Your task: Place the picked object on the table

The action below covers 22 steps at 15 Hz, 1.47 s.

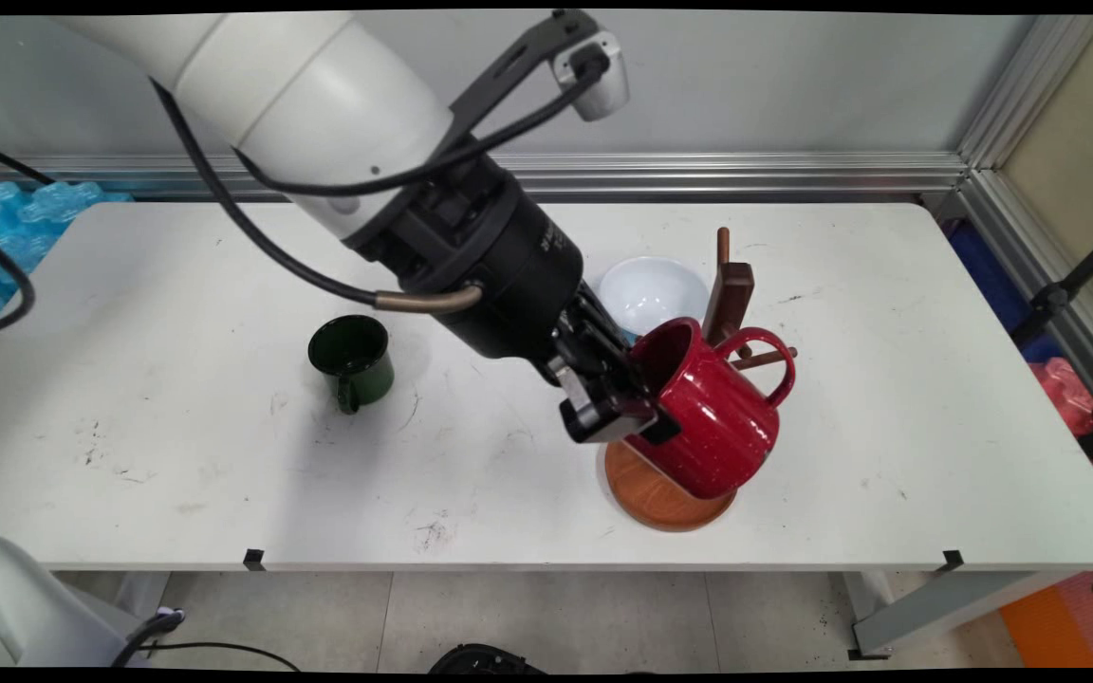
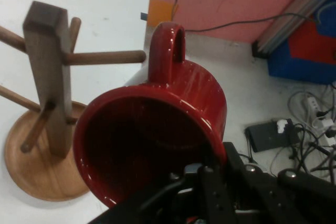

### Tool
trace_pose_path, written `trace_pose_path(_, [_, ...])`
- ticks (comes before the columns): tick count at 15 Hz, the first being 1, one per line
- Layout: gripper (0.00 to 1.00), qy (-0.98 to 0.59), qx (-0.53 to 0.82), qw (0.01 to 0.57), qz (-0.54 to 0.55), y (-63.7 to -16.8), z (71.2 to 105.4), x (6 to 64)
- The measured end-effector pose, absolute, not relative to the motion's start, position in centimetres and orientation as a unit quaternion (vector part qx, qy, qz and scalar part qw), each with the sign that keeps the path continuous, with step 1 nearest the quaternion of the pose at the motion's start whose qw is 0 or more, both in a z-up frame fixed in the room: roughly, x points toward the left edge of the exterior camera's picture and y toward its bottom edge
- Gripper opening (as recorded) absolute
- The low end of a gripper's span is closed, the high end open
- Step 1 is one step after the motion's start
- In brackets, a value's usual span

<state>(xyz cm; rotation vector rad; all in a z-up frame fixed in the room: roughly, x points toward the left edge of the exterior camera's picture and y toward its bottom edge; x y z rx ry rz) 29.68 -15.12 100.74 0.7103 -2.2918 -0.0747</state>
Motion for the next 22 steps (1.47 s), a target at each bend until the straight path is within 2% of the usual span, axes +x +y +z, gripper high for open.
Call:
trace_pose_path(10, [0.0,-0.904,0.266,0.334,-0.032,-13.5,103.8,33.4])
trace_pose_path(22, [0.0,-0.926,0.257,0.273,0.042,-17.3,106.6,39.8])
